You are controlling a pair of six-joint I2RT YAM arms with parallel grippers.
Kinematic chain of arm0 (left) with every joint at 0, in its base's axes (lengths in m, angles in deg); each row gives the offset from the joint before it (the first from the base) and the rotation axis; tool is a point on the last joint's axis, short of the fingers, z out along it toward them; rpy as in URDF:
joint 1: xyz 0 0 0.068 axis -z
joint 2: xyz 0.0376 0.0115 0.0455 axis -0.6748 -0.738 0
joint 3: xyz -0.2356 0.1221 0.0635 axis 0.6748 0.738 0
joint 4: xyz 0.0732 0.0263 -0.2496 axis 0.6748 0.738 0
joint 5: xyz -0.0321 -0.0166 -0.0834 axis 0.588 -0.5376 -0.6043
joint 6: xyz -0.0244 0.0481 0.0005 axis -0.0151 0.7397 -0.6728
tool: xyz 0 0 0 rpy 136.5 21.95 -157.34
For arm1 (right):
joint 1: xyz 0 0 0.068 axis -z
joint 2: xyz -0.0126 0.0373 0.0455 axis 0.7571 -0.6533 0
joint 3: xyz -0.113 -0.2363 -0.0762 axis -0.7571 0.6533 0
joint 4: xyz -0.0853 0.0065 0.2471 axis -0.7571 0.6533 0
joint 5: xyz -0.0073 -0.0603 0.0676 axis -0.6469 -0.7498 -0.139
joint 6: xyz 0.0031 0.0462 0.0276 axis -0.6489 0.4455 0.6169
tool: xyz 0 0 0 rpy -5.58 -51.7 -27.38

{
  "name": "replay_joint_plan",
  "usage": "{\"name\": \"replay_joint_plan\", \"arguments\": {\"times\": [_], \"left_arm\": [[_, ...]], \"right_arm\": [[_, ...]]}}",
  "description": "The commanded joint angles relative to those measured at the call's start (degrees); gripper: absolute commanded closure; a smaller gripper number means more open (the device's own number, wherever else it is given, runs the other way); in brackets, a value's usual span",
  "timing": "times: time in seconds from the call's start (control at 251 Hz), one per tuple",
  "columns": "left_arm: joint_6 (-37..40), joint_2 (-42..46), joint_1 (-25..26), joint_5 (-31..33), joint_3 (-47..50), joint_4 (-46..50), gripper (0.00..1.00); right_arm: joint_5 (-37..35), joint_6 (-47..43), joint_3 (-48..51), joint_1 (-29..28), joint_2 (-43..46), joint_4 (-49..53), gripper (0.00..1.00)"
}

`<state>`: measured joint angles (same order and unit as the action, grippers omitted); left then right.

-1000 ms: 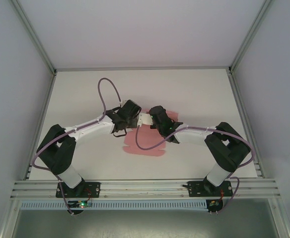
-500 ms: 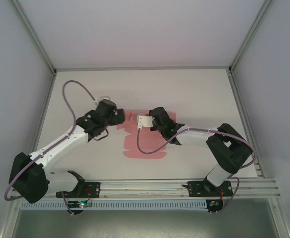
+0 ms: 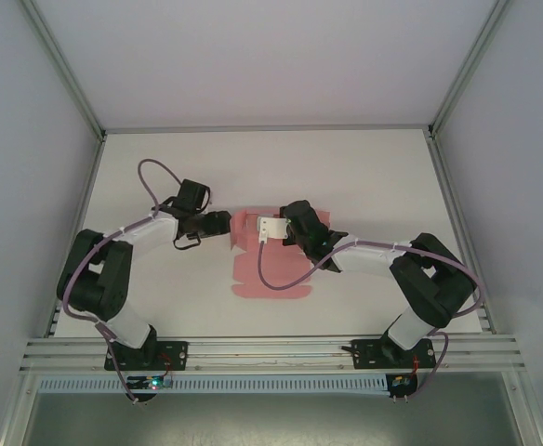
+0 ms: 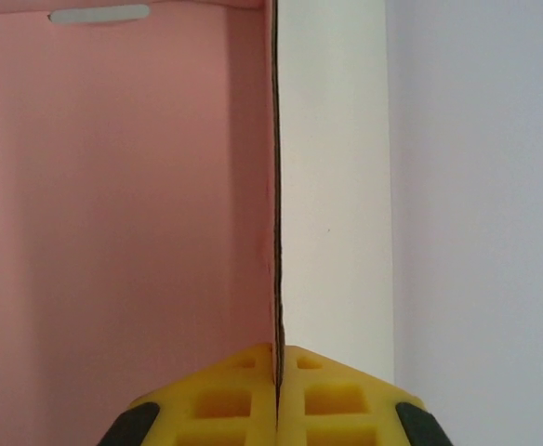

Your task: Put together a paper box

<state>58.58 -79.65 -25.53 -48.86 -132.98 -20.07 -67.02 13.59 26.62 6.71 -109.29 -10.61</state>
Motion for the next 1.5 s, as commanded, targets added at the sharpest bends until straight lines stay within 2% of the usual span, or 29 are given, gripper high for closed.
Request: {"name": "replay_joint_plan", "arguments": {"times": [0.0, 0.331, 0.611, 0.774, 0.942, 1.157, 1.273, 1.373, 1.497], "left_arm": [[3.21, 0.39, 1.37, -10.8, 1.31, -8.43, 0.31], [6.56, 3.56, 4.18, -11.33, 3.54, -7.88, 0.33], [9.7, 9.7, 4.65, -13.9, 10.54, -15.33, 0.3], [11.09, 7.57, 4.89, -13.93, 9.08, -18.84, 0.32], [13.01, 5.92, 5.39, -14.88, 7.24, -21.46, 0.35], [14.86, 7.06, 5.49, -11.36, 9.57, -21.94, 0.36], [14.06, 7.38, 5.59, -11.27, 12.2, -23.85, 0.36], [13.71, 8.05, 6.06, -13.03, 15.01, -26.29, 0.38], [13.34, 10.76, 7.44, -9.94, 18.41, -27.47, 0.39]], "right_arm": [[0.09, 0.15, 0.74, 0.4, 0.84, 0.36, 1.0], [-0.26, 0.23, 0.27, 0.93, -0.06, 0.67, 1.0], [-1.31, -2.05, 2.7, 0.1, 0.62, -4.78, 1.0], [2.41, -1.91, 2.09, -0.04, 2.24, -4.52, 1.0], [2.36, -3.8, 1.2, -0.74, 1.37, -4.86, 1.0], [2.26, -4.53, 1.85, -1.55, 1.7, -7.35, 1.0], [0.27, -4.96, 4.6, -4.05, 2.14, -8.76, 1.0], [-4.12, -5.34, 7.0, -6.14, 1.54, -10.9, 1.0], [-8.08, -3.56, 9.71, -8.25, 2.07, -11.55, 1.0]]}}
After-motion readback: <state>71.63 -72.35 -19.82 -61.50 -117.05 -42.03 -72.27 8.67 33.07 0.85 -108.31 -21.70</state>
